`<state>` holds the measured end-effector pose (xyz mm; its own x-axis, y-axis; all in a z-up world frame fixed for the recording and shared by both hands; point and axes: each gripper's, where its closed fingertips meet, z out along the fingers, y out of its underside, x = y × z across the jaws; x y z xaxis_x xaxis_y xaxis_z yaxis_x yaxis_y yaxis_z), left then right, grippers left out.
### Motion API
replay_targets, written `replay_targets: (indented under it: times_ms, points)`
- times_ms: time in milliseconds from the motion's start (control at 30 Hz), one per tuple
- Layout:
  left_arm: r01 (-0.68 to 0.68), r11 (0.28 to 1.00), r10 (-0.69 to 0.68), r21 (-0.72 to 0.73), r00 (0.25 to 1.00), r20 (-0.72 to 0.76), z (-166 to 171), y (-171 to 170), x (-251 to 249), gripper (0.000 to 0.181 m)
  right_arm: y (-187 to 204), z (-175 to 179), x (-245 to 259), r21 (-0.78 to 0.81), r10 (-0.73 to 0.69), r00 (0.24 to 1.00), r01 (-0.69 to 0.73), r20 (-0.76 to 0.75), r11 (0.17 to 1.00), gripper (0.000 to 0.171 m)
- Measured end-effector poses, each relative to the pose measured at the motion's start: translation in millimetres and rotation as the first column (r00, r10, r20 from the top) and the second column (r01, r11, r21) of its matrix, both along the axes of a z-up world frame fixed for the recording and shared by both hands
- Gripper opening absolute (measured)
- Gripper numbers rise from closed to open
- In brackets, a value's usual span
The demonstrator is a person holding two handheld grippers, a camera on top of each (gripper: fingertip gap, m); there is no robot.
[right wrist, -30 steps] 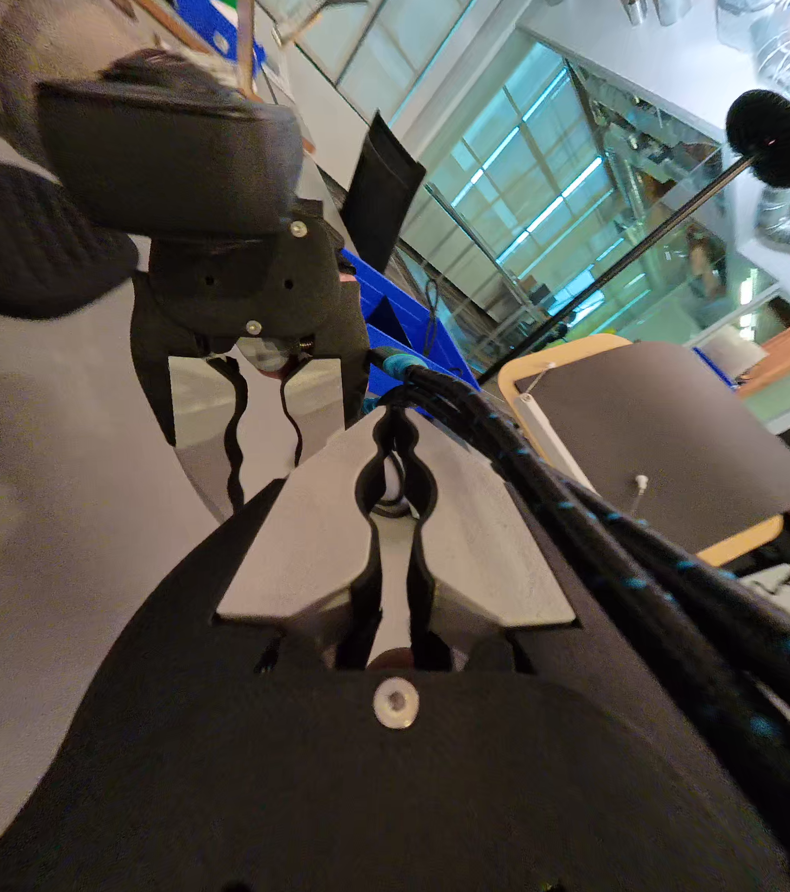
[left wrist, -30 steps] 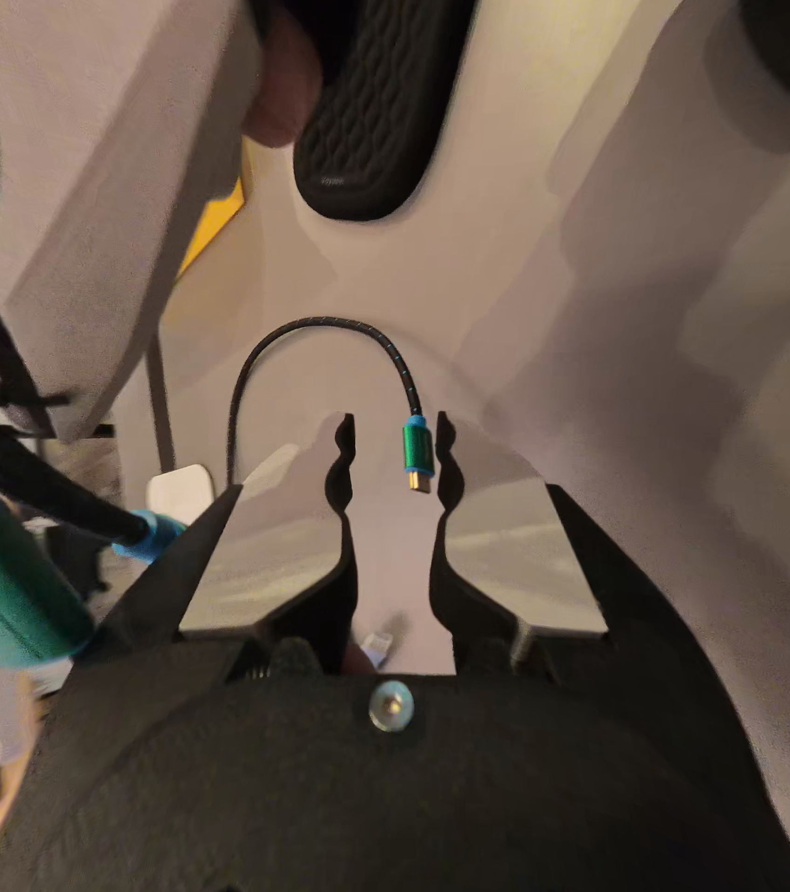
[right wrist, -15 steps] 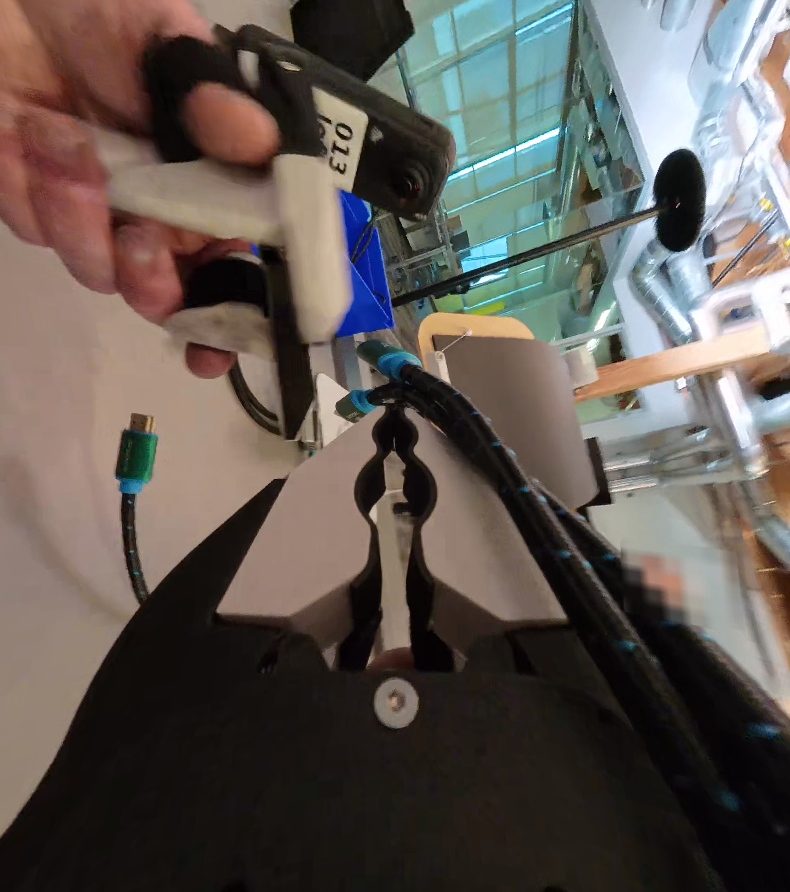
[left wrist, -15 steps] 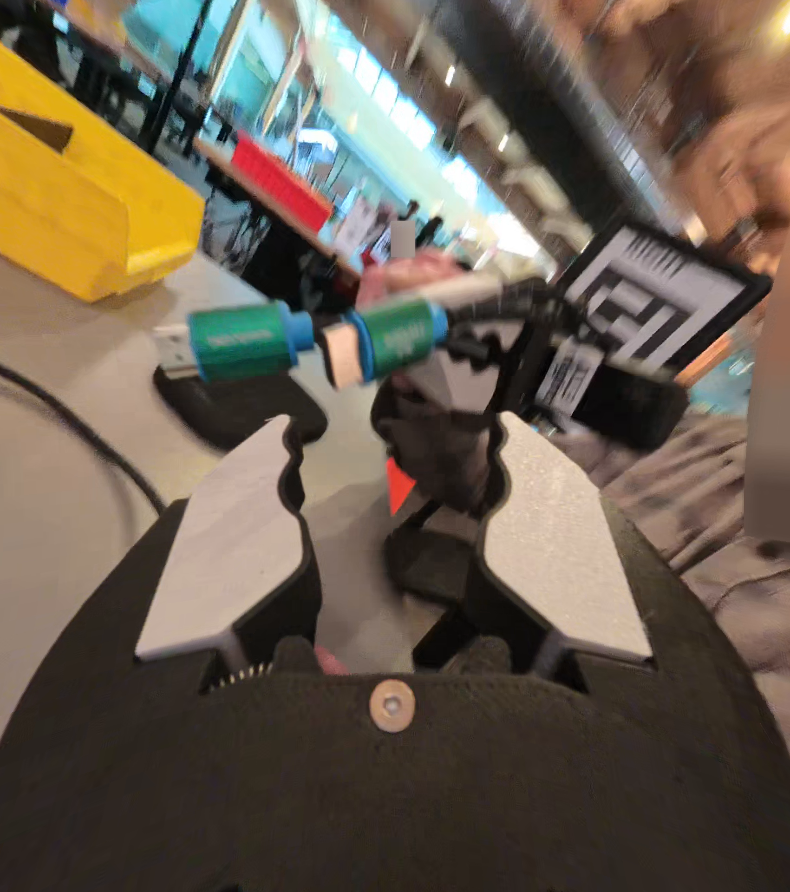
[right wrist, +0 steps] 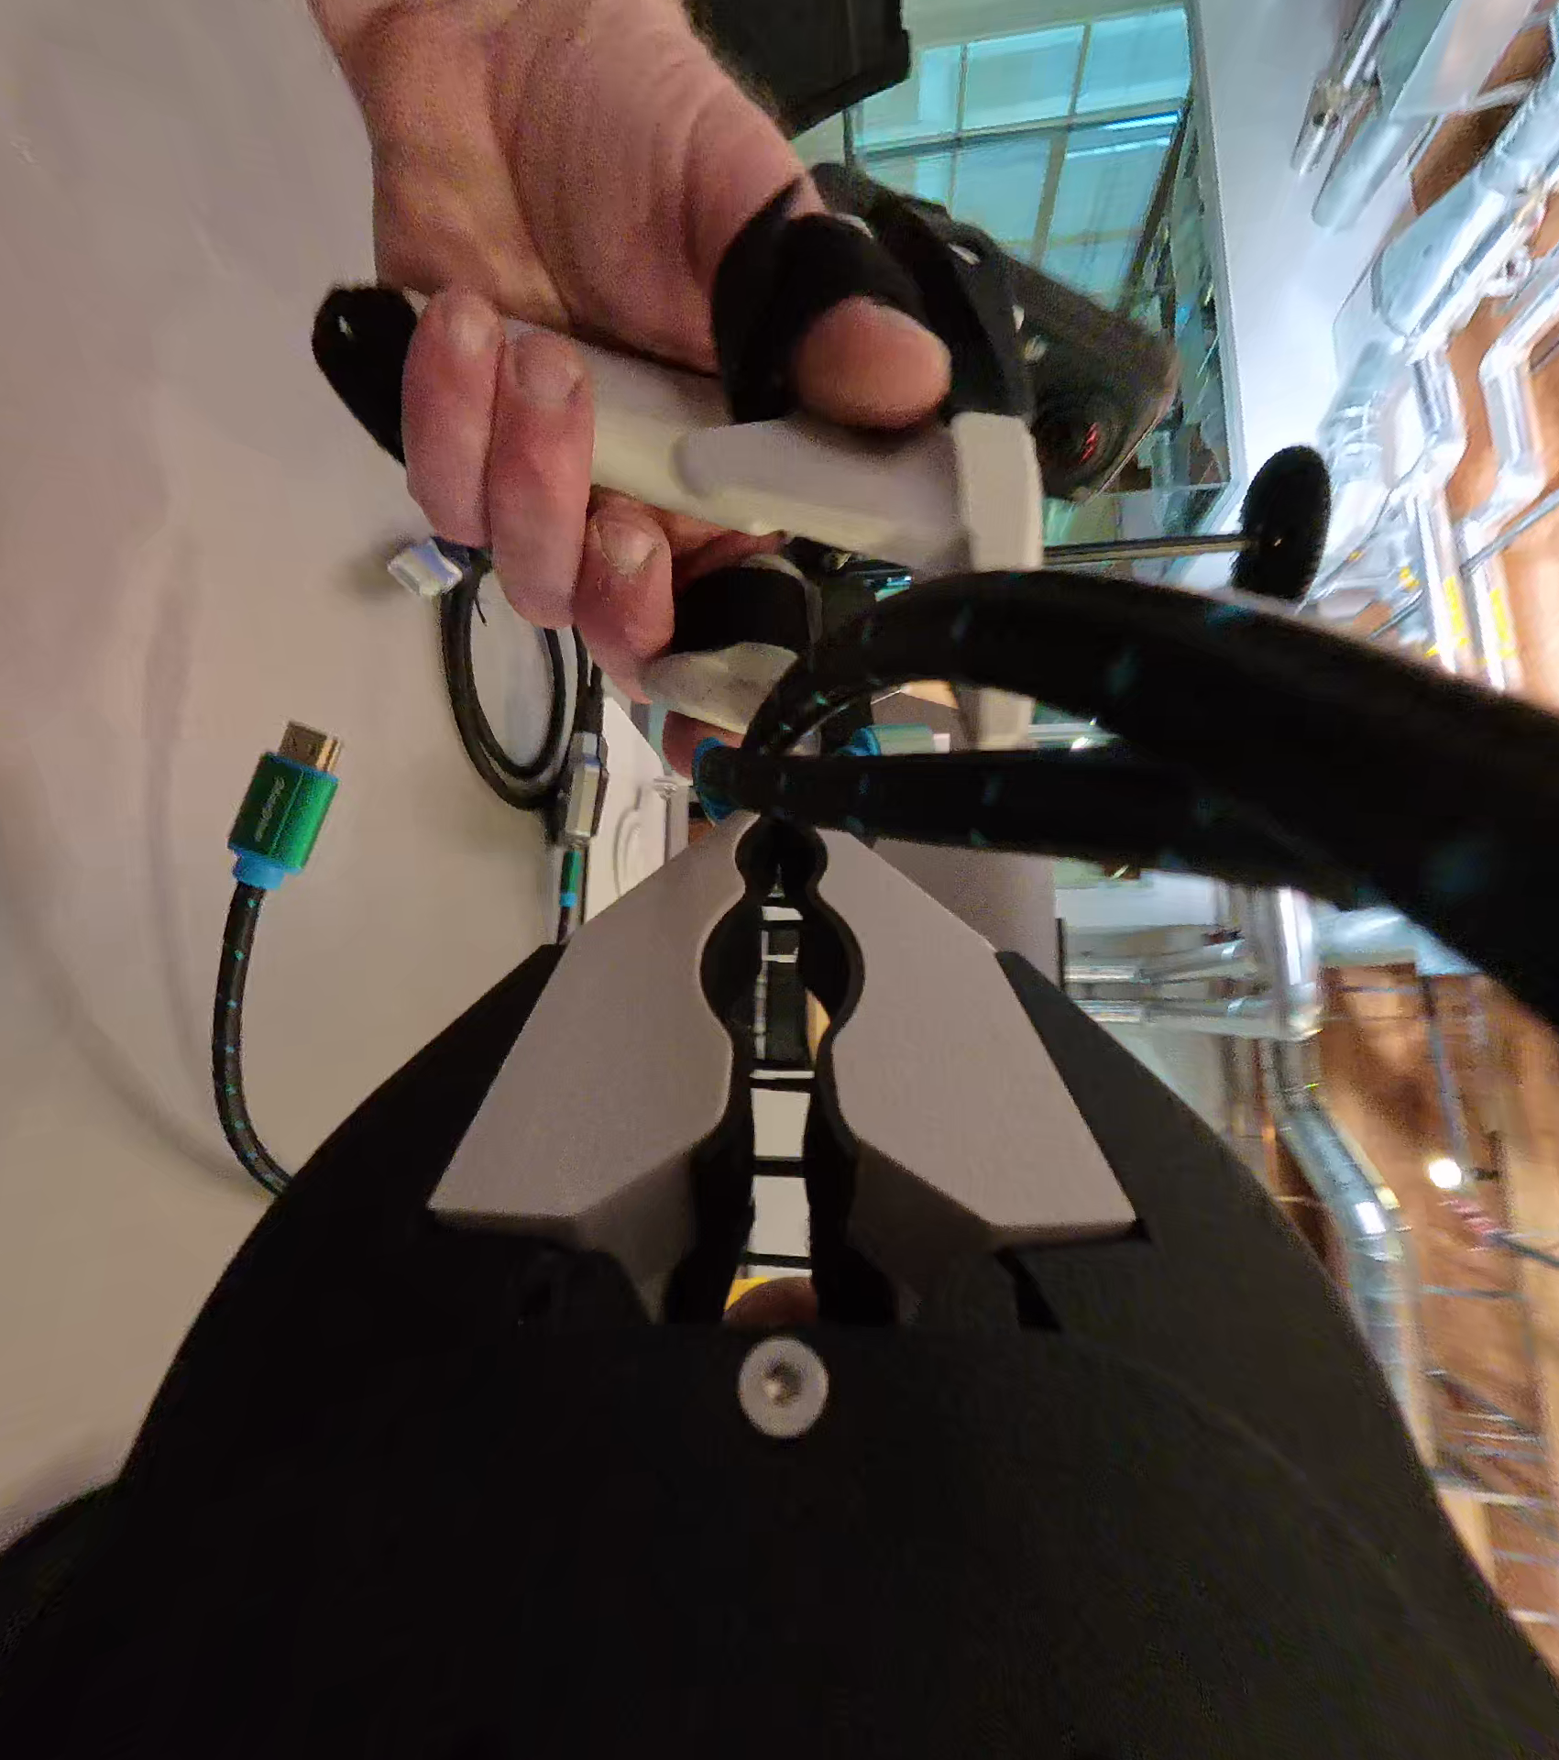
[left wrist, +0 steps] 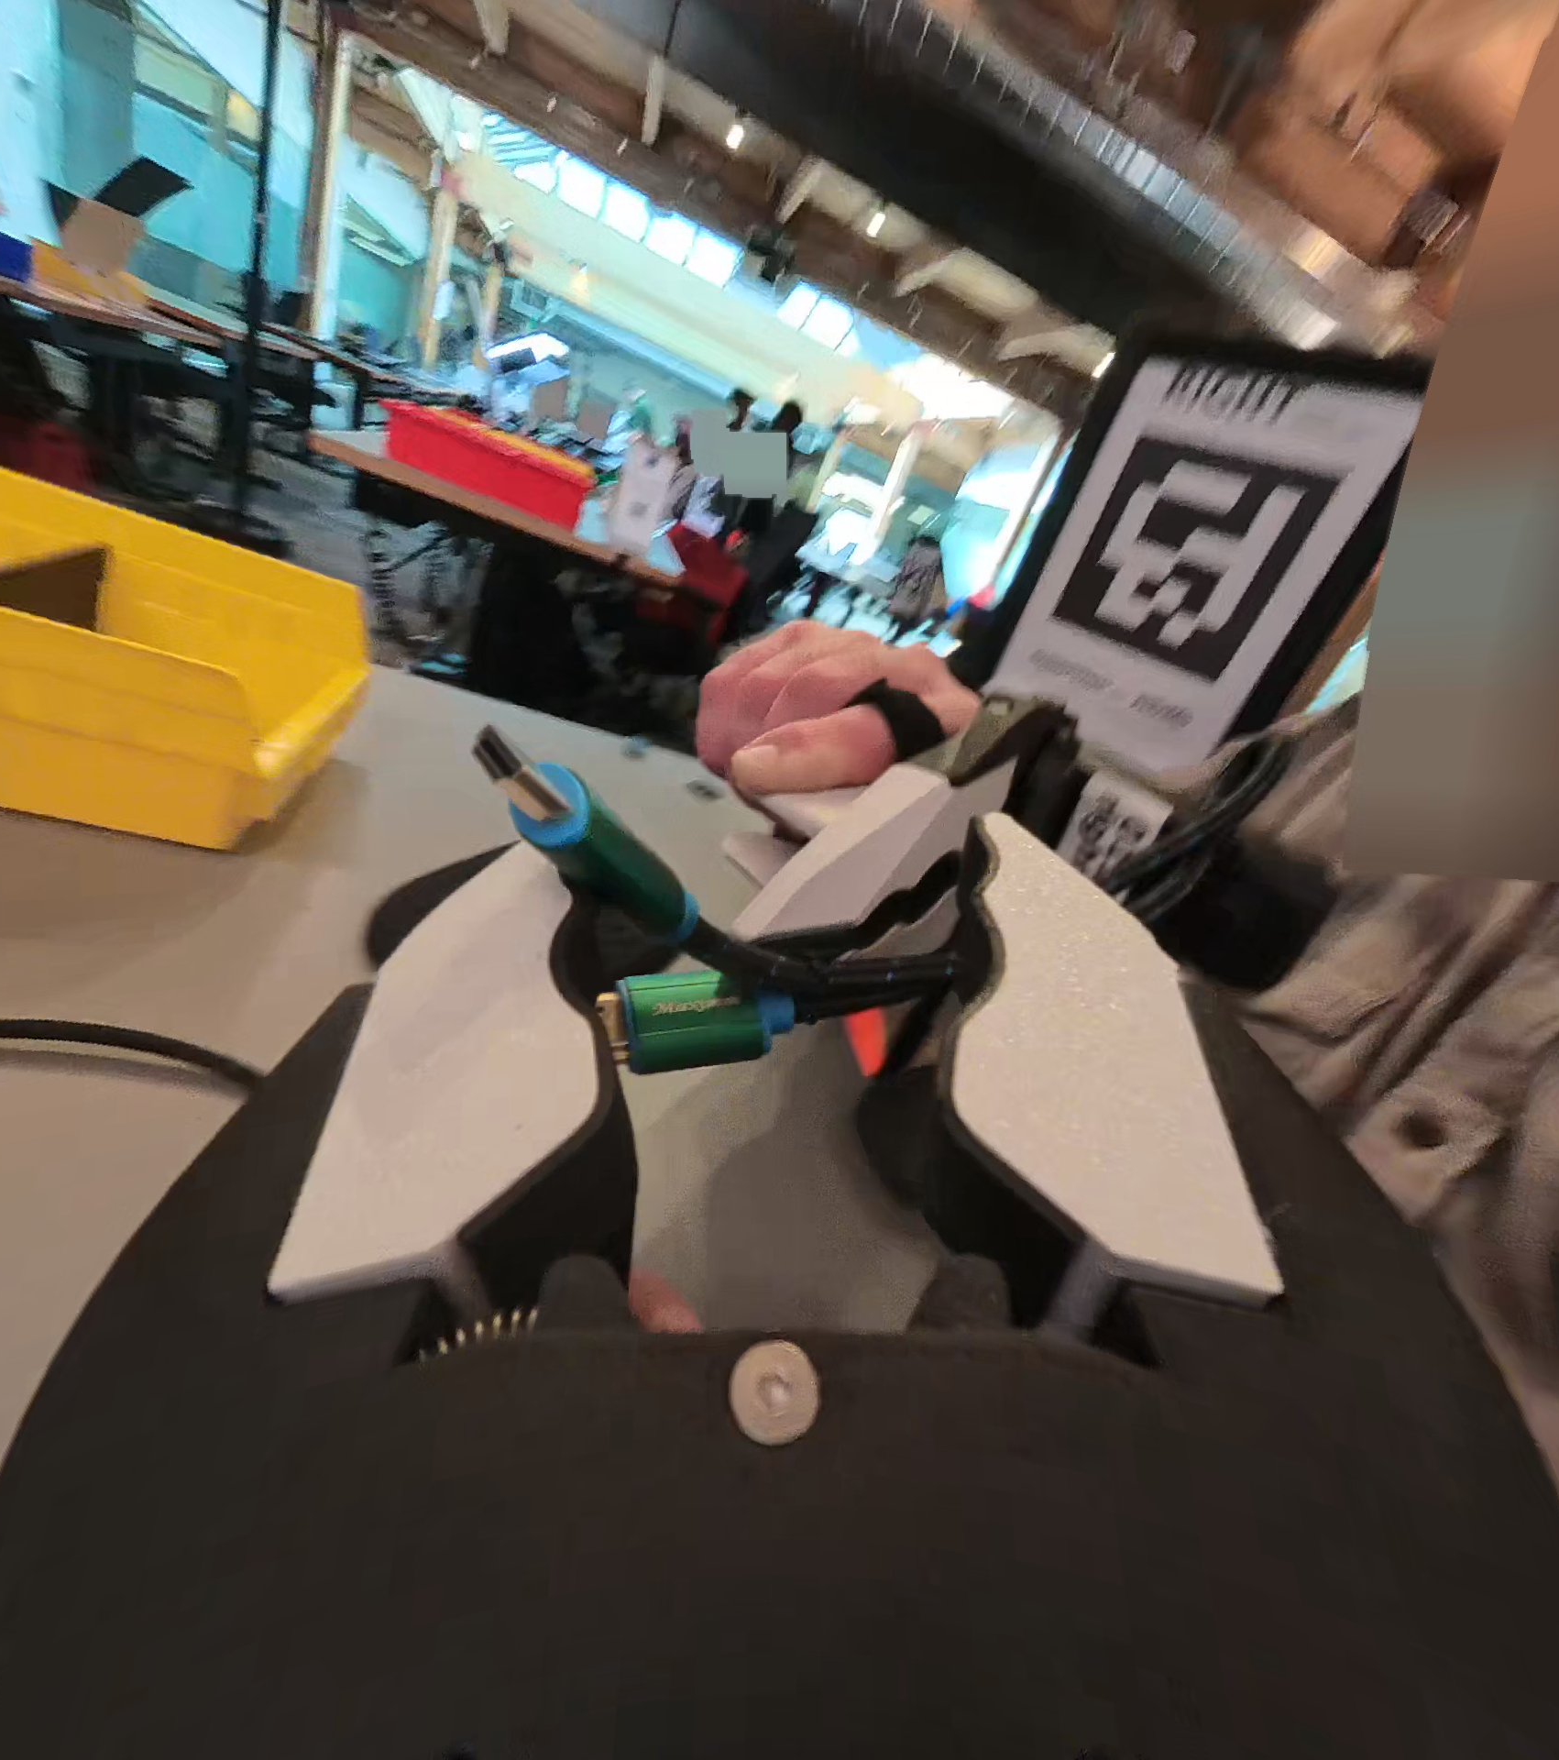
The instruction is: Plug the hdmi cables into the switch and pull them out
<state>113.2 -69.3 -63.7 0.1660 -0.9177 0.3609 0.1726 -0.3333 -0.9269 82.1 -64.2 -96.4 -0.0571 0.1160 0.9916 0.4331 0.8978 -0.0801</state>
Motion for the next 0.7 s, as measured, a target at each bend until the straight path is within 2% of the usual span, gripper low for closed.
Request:
replay_targets:
  times_ms: [133,200,267,400,500,700]
  points:
    - [-0.073,0.989,0.089,0.125,0.987,-0.132,8.8,5.1,3.1,0.066,3.8,13.0,3.4,-0.026,-0.001,0.997,-0.002,-0.083,1.0,0.0]
    - [-0.131,0.985,0.147,0.109,0.975,-0.165,8.6,16.9,0.0,0.059,6.8,18.1,4.2,-0.078,-0.006,0.991,-0.004,-0.13,0.997,0.0]
    - [-0.133,0.986,0.147,0.099,0.976,-0.158,9.8,21.7,-1.7,0.061,13.6,20.7,4.1,-0.082,-0.035,0.987,0.022,-0.154,0.996,0.0]
    - [-0.127,0.978,0.099,-0.167,0.982,-0.163,-3.1,30.1,-10.5,0.075,37.3,12.1,1.9,0.013,-0.125,0.986,0.127,-0.109,0.992,0.0]
    - [-0.194,0.959,0.159,-0.208,0.972,-0.174,-13.3,26.4,-12.6,0.077,55.5,8.7,4.8,0.052,-0.167,0.982,0.172,-0.09,0.984,0.0]
    - [-0.144,0.924,0.099,-0.354,0.985,-0.142,-22.2,1.3,28.6,0.085,72.5,11.7,0.8,0.193,-0.214,0.974,0.224,-0.073,0.955,0.0]
